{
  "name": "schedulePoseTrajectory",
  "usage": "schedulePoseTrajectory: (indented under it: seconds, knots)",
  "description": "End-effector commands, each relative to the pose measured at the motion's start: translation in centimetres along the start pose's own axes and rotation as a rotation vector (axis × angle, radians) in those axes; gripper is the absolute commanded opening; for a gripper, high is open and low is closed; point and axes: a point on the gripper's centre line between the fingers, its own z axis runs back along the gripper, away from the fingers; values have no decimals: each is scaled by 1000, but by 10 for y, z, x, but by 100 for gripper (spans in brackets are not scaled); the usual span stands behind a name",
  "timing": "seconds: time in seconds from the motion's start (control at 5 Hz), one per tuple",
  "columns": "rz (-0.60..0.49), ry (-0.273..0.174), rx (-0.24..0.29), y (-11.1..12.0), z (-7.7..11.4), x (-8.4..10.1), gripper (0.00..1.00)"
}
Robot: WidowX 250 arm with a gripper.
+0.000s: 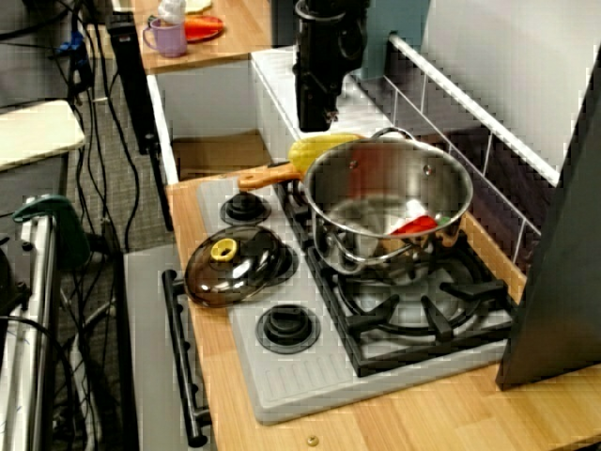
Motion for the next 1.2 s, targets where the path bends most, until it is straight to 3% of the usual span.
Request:
schedulePoseTrajectory:
  seconds: [0.0,0.4,1.0]
  knots:
    - [53,-97,-65,5,33,13,0]
    - [82,-102,-83,8,31,21,0]
    - [62,-96,-74,1,19,16,0]
